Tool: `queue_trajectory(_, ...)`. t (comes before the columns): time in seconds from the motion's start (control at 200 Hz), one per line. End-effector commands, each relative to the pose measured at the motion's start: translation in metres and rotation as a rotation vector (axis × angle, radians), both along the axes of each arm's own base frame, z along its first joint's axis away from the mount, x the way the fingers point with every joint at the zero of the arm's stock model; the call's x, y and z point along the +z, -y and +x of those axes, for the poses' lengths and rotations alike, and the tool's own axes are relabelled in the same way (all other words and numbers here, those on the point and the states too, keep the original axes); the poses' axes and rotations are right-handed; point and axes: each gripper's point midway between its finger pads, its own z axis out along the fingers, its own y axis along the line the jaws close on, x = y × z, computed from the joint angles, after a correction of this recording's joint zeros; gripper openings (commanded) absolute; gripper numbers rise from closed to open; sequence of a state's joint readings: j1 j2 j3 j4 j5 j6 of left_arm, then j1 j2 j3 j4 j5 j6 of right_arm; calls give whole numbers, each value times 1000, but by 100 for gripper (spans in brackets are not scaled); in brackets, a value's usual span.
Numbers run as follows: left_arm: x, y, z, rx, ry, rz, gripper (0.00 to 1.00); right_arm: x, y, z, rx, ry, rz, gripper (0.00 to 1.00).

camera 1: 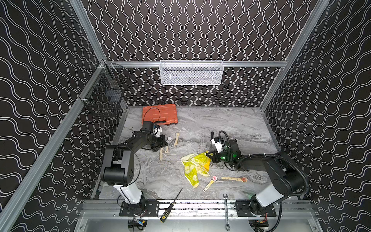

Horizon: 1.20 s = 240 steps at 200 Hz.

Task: Wipe the watch dial
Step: Place the watch at the center of the board.

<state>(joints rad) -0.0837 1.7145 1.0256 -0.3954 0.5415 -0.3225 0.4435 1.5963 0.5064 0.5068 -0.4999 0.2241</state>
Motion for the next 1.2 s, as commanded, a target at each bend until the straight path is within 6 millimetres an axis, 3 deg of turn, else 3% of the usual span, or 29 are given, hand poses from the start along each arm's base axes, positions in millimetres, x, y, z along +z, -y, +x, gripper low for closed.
queue_trajectory(0.0, -3, -1, 0, -38, 5, -25, 0, 2, 1, -1, 3, 28, -14, 0)
queue_trajectory(0.175, -21, -16, -16, -26, -67, 0, 0, 3, -4, -2, 22, 22, 6, 0)
queue_trajectory(0.44, -25, -36, -42, -28, -117, 68, 0, 0, -9, -6, 40, 21, -6, 0)
queue_trajectory(0.51, -26, -43, -45, -24, -133, 115, 7, -2, -8, -6, 32, 19, -17, 0)
queue_trajectory(0.555, -24, -57, -44, 10, -145, 142, 9, 0, -8, -6, 27, 21, -10, 0)
queue_trajectory(0.771, 4, -68, -41, 39, -76, 216, 17, 1, 4, -2, -53, 43, -38, 0)
queue_trajectory(0.926, 6, -66, -50, 45, -79, 197, 19, 14, 9, 3, -94, 59, -39, 10)
queue_trajectory(1.056, 8, -66, -56, 33, -74, 203, 19, 26, 17, 7, -151, 65, -57, 27)
queue_trajectory(1.196, 32, -58, -53, 15, 8, 166, 20, 41, 38, 2, -251, 29, -108, 36)
